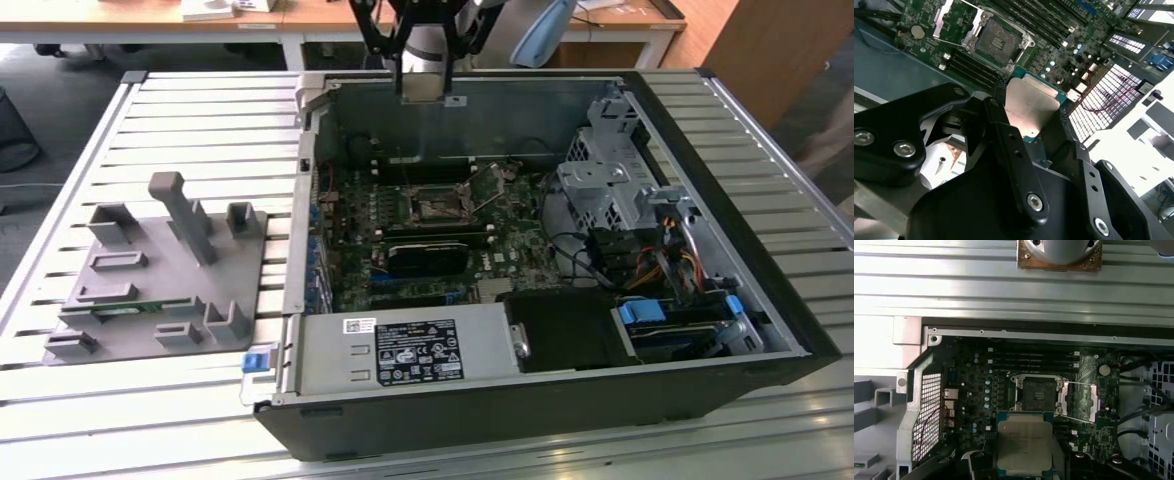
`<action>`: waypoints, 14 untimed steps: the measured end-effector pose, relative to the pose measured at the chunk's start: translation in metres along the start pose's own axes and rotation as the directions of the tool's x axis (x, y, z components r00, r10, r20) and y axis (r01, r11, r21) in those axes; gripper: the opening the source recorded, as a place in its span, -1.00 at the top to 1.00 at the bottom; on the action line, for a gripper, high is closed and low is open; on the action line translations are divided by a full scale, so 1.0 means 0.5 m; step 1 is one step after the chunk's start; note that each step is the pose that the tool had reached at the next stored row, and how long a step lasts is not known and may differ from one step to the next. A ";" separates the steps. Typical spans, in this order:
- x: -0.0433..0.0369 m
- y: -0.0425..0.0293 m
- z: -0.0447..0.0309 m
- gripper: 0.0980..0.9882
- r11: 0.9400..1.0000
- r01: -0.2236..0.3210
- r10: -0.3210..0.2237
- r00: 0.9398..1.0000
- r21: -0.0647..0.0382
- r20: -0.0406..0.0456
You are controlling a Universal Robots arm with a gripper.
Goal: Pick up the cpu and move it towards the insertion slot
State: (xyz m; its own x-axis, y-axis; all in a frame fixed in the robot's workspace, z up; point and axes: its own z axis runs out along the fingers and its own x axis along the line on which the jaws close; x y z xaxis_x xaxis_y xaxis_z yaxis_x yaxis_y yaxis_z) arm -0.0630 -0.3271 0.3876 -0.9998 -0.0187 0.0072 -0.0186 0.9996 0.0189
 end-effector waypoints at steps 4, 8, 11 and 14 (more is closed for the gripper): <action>-0.015 0.008 0.001 0.03 1.000 0.000 0.000 1.000 0.000 0.000; -0.029 0.019 0.002 0.03 1.000 0.000 0.000 1.000 0.000 0.000; -0.039 0.027 0.003 0.03 1.000 0.000 0.000 1.000 0.000 0.000; -0.047 0.034 0.004 0.03 1.000 0.000 0.000 1.000 0.000 0.000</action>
State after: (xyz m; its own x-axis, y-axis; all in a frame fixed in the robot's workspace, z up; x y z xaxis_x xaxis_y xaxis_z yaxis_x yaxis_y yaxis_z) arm -0.0398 -0.3097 0.3859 -0.9998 -0.0188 0.0072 -0.0187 0.9996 0.0189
